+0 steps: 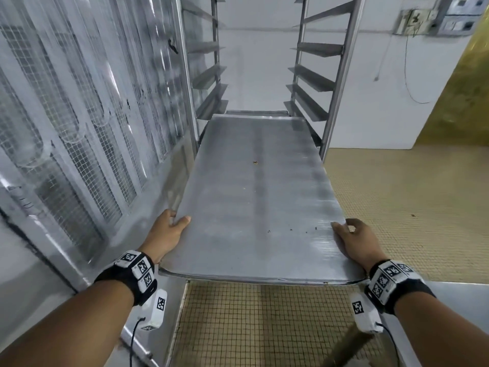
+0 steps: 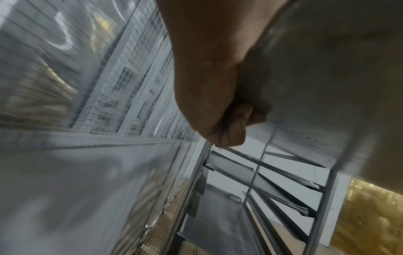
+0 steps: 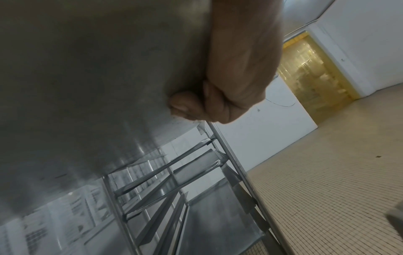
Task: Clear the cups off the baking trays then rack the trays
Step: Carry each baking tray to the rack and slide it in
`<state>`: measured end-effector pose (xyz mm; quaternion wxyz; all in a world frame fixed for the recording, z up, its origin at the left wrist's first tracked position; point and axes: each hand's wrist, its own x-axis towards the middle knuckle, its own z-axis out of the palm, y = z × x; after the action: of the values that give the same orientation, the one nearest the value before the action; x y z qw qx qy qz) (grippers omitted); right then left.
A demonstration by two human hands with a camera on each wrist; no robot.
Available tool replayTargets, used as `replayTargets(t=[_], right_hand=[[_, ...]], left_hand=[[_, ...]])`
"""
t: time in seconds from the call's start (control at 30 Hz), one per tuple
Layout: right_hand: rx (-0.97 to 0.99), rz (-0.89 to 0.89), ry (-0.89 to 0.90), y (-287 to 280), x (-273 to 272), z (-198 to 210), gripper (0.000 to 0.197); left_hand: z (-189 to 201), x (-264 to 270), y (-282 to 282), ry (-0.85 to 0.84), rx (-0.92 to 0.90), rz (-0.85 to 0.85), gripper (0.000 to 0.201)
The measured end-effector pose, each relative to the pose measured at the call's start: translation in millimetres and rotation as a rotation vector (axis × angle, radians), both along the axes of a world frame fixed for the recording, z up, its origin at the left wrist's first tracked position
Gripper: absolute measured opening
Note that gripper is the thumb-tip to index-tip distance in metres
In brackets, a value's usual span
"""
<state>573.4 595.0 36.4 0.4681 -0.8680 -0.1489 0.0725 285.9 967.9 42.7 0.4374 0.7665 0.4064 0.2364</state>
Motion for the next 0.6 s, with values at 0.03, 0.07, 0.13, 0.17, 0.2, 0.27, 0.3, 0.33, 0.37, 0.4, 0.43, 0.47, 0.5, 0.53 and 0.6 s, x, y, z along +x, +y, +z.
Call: replayTargets(t=[0.03, 0.07, 0.13, 0.17, 0.2, 0.27, 0.3, 0.33, 0.37, 0.4, 0.43, 0.47, 0.5, 0.53, 0.6], right_hand=[[0.007, 0.005, -0.005, 7.5, 8.0, 4.4, 0.041], [-0.001, 0.003, 0.001, 14.8, 19.0, 5.3, 0.041], [-0.028, 0.020, -0.001, 27.9, 37.8, 8.7, 0.043], [-0.022, 0.032, -0.005, 33.7, 48.3, 8.6, 0.046], [-0.018, 0.039, -0.001, 39.9, 58.8, 8.5, 0.053], [-0.011, 0.043, 0.007, 51.0, 74.6, 10.5, 0.061], [-0.018, 0.054, -0.002, 54.4, 79.7, 13.5, 0.058], [-0.039, 0.050, -0.003, 57.6, 84.3, 16.6, 0.055], [-0.041, 0.049, -0.010, 60.4, 91.2, 17.8, 0.053], [-0.042, 0.038, -0.005, 64.0, 96.7, 19.1, 0.054], [-0.037, 0.046, -0.012, 68.3, 102.7, 19.0, 0.056], [-0.039, 0.049, -0.005, 72.8, 108.0, 20.0, 0.058], [-0.031, 0.049, -0.007, 77.3, 115.0, 20.0, 0.060], [-0.025, 0.034, 0.001, 81.6, 122.3, 18.7, 0.063], [-0.031, 0.030, 0.010, 89.1, 133.2, 20.2, 0.065]], left_hand=[[0.7, 9.2, 5.7, -0.002, 0.000, 0.002, 0.038], [0.8, 17.5, 13.1, -0.006, 0.002, 0.005, 0.038], [2.4, 34.4, 25.4, -0.003, 0.005, 0.022, 0.045], [2.3, 41.6, 32.1, 0.002, -0.003, 0.030, 0.049], [3.1, 49.0, 37.2, 0.007, -0.013, 0.037, 0.053], [5.6, 63.7, 46.0, 0.020, -0.015, 0.045, 0.054], [7.4, 71.7, 48.3, 0.024, -0.003, 0.047, 0.051], [9.1, 80.0, 50.4, 0.020, 0.015, 0.043, 0.045], [9.5, 87.2, 54.0, 0.016, 0.030, 0.039, 0.037], [11.4, 92.7, 56.3, 0.018, 0.044, 0.039, 0.032], [13.9, 97.2, 58.9, 0.022, 0.046, 0.031, 0.032], [13.6, 101.6, 65.3, 0.013, 0.053, 0.023, 0.040], [12.5, 105.4, 72.5, 0.010, 0.054, 0.015, 0.048], [13.0, 109.1, 77.9, 0.008, 0.050, 0.008, 0.052], [13.7, 118.2, 87.8, 0.003, 0.042, 0.010, 0.044]])
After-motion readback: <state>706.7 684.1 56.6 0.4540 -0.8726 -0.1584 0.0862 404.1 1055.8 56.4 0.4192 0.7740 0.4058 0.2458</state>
